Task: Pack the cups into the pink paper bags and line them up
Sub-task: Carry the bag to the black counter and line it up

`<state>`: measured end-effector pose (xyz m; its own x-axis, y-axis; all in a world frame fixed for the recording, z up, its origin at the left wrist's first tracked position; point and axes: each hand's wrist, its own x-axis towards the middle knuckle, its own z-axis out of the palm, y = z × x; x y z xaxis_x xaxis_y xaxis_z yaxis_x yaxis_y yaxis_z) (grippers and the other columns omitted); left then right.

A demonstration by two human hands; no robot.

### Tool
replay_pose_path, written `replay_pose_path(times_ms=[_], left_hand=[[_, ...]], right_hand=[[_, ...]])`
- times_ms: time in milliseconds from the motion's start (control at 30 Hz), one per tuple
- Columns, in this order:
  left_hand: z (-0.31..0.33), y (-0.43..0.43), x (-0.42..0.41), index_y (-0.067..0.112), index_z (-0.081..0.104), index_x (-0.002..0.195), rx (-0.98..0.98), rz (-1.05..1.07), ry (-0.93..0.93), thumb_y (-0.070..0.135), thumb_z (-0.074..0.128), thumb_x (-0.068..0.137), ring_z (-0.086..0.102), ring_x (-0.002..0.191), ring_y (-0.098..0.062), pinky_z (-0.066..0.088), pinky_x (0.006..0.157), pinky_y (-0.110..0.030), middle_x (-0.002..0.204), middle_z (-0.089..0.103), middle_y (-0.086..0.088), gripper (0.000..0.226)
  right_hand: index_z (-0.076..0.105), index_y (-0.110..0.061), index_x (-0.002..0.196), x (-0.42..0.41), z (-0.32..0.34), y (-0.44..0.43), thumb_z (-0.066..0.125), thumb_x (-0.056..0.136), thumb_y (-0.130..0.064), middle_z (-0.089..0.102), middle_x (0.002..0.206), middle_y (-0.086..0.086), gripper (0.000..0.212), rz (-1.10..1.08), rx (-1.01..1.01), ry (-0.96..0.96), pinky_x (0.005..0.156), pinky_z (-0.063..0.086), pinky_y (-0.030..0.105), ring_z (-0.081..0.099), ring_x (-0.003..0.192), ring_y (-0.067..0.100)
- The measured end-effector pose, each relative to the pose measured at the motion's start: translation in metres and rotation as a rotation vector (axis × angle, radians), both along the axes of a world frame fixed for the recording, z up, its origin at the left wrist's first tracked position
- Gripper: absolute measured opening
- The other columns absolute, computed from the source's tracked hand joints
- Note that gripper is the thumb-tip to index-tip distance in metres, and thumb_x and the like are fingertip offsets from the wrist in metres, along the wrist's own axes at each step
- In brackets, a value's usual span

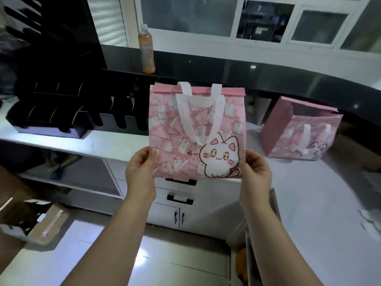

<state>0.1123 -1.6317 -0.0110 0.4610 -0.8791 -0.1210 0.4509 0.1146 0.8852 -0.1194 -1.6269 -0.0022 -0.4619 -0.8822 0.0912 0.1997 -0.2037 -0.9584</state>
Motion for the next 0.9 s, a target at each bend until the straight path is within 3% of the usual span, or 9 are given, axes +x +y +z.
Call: replay_pose_path(times_ms=[67,167,300,367,500,633,700,800,900], left_hand=[[0.010,-0.034,0.000,0.023,0.072,0.086,-0.023,0.015,0.014,0.011,0.066,0.091,0.070,0.091,-0.016,0.058,0.074,-0.031,0.095,0.074,0.000,0.014],[0.025,-0.092,0.001,0.018,0.069,0.095,-0.076,0.035,0.009,0.011,0.066,0.092,0.067,0.099,-0.023,0.055,0.089,-0.040,0.104,0.070,-0.007,0.008],[0.049,-0.181,-0.004,0.017,0.068,0.093,-0.161,0.100,0.003,0.011,0.066,0.092,0.065,0.090,-0.020,0.055,0.090,-0.045,0.095,0.069,-0.005,0.006],[0.060,-0.230,-0.009,0.017,0.068,0.091,-0.204,0.126,-0.019,0.011,0.066,0.091,0.064,0.091,-0.020,0.054,0.091,-0.044,0.097,0.069,-0.006,0.006],[0.080,-0.321,-0.019,0.023,0.066,0.081,-0.235,0.188,-0.037,0.010,0.068,0.089,0.064,0.080,-0.004,0.054,0.079,-0.026,0.084,0.068,0.008,0.016],[0.099,-0.403,-0.019,0.023,0.064,0.077,-0.285,0.186,-0.028,0.008,0.069,0.088,0.062,0.070,0.010,0.047,0.068,-0.010,0.079,0.068,0.014,0.020],[0.102,-0.439,-0.018,0.024,0.065,0.078,-0.304,0.173,-0.073,0.010,0.069,0.088,0.063,0.074,0.010,0.047,0.069,-0.009,0.082,0.069,0.013,0.018],[0.089,-0.478,-0.022,0.030,0.066,0.077,-0.275,0.095,-0.174,0.017,0.071,0.087,0.064,0.077,0.007,0.047,0.068,-0.008,0.083,0.070,0.013,0.018],[0.061,-0.497,-0.026,0.032,0.068,0.077,-0.204,-0.017,-0.233,0.021,0.074,0.085,0.067,0.083,-0.003,0.052,0.075,-0.018,0.083,0.072,0.011,0.015]], right_hand=[[0.065,-0.007,0.104,0.002,0.008,-0.037,0.062,0.088,0.006,0.071,0.095,0.004,0.021,0.009,-0.009,0.047,0.079,0.057,0.038,0.067,0.086,0.014],[0.065,-0.023,0.105,0.007,0.027,-0.098,0.061,0.091,-0.002,0.070,0.102,-0.006,0.025,0.013,-0.060,0.153,0.085,0.055,0.036,0.066,0.096,0.010],[0.049,-0.028,0.137,0.018,0.044,-0.174,0.071,0.084,-0.013,0.045,0.136,-0.002,0.060,-0.078,-0.066,0.659,0.108,0.037,0.038,0.040,0.128,0.016],[0.047,-0.028,0.139,0.033,0.051,-0.207,0.072,0.082,-0.012,0.042,0.138,0.001,0.064,-0.069,-0.135,0.777,0.109,0.031,0.038,0.034,0.127,0.015],[0.053,-0.026,0.134,0.070,0.070,-0.282,0.066,0.087,-0.007,0.054,0.129,-0.002,0.052,0.207,-0.115,0.633,0.099,0.048,0.038,0.056,0.112,0.015],[0.046,-0.031,0.139,0.095,0.087,-0.368,0.065,0.090,-0.012,0.056,0.131,-0.003,0.056,0.357,-0.013,0.571,0.081,0.051,0.022,0.059,0.110,0.011],[0.042,-0.029,0.144,0.105,0.088,-0.409,0.067,0.088,-0.010,0.050,0.137,-0.008,0.064,0.409,-0.005,0.553,0.086,0.052,0.022,0.054,0.119,0.010],[0.040,-0.026,0.145,0.112,0.077,-0.457,0.067,0.087,-0.004,0.046,0.135,-0.009,0.068,0.423,0.041,0.590,0.099,0.050,0.035,0.048,0.125,0.012],[0.042,-0.026,0.143,0.113,0.056,-0.488,0.067,0.085,-0.002,0.050,0.131,-0.006,0.067,0.411,0.103,0.522,0.100,0.050,0.040,0.050,0.127,0.018]])
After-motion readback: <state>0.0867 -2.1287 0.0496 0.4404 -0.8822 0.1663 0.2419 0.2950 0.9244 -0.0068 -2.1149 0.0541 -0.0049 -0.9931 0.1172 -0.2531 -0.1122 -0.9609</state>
